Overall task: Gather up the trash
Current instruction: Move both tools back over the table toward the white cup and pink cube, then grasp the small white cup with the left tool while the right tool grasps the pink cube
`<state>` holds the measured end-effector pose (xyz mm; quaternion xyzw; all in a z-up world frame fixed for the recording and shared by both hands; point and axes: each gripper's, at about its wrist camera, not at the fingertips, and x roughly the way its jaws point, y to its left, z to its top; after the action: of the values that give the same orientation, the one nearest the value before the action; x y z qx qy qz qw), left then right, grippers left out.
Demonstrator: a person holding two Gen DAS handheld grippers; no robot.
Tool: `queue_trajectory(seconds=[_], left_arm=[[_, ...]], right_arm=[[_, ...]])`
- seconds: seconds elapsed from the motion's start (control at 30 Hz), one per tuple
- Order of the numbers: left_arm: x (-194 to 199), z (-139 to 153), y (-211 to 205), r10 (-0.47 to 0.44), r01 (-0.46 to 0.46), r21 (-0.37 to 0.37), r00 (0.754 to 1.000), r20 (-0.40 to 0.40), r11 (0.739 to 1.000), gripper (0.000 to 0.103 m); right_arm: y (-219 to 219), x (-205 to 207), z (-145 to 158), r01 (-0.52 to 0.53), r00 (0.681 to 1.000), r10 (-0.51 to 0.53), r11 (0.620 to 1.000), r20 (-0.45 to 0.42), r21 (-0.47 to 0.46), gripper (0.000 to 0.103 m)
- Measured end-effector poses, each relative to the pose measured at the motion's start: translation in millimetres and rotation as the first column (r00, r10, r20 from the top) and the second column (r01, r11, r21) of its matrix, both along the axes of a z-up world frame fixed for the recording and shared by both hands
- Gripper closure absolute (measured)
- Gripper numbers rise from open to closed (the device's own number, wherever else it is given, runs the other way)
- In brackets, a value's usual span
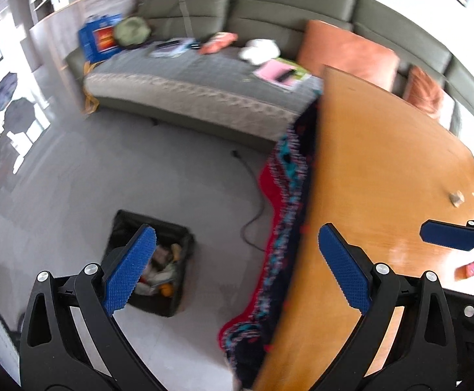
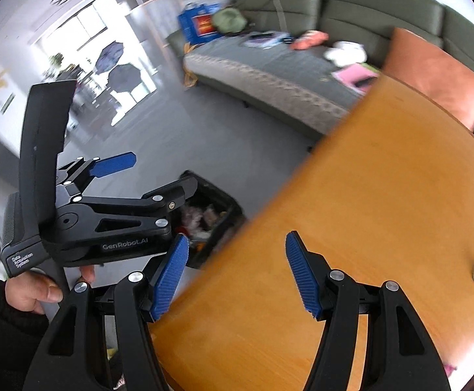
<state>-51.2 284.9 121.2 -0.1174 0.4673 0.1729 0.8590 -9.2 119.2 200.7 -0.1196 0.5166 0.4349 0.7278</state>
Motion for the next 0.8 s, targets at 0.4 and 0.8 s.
queue_trajectory(seconds=[0.4,0.8], left_arm=[[92.8,-8.3,-161.6,-0.280,0.280,-0.025,0.960,0.006,0.960,0.006],[156.1,-33.7,-280.6,-0.487,0.484,-0.060,0.873,-0.037,0.873,0.006]], right_arm=[[-203.4,51.3,-34.4,0.340,0.940,-0.342,0.939,-0.025,-0.058,0.040],[-321.1,65.6,-71.9,0.554,0.826,-0.562,0.822,-0.032,-0.127,0.040]])
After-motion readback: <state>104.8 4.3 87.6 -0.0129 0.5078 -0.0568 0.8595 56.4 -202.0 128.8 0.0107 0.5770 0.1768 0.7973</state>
